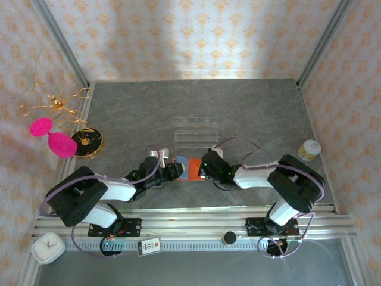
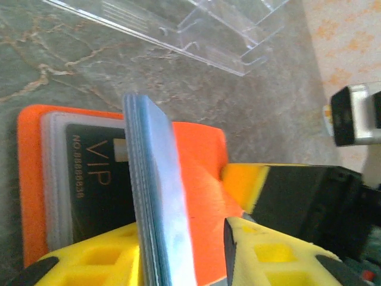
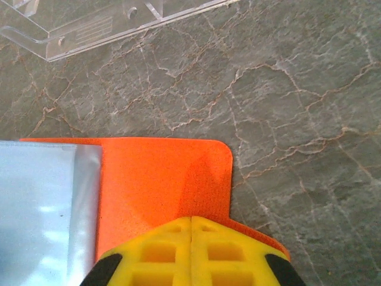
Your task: Take the credit cards out of the card holder
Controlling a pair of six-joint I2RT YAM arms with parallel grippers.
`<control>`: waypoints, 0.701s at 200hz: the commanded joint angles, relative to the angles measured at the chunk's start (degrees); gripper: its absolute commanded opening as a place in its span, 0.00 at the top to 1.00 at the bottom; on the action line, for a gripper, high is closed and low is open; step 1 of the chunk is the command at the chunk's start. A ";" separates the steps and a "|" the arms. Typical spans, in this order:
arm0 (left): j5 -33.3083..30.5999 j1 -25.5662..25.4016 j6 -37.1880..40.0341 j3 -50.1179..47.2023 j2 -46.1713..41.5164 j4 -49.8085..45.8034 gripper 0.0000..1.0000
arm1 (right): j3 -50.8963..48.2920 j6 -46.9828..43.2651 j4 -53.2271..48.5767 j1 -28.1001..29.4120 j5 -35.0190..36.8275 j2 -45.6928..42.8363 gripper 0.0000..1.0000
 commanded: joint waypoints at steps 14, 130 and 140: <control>1.22 -0.36 -0.99 -0.63 -0.52 2.97 0.79 | -1.17 -1.64 -3.49 -0.52 -0.30 2.51 1.00; -2.77 -0.28 0.37 -1.46 -7.60 -3.57 0.80 | -0.30 -5.29 -1.06 -0.51 -4.47 1.55 1.00; -2.92 -0.16 0.73 -1.17 -7.48 -4.06 0.86 | -0.21 -5.33 -1.03 -0.51 -4.68 1.75 1.00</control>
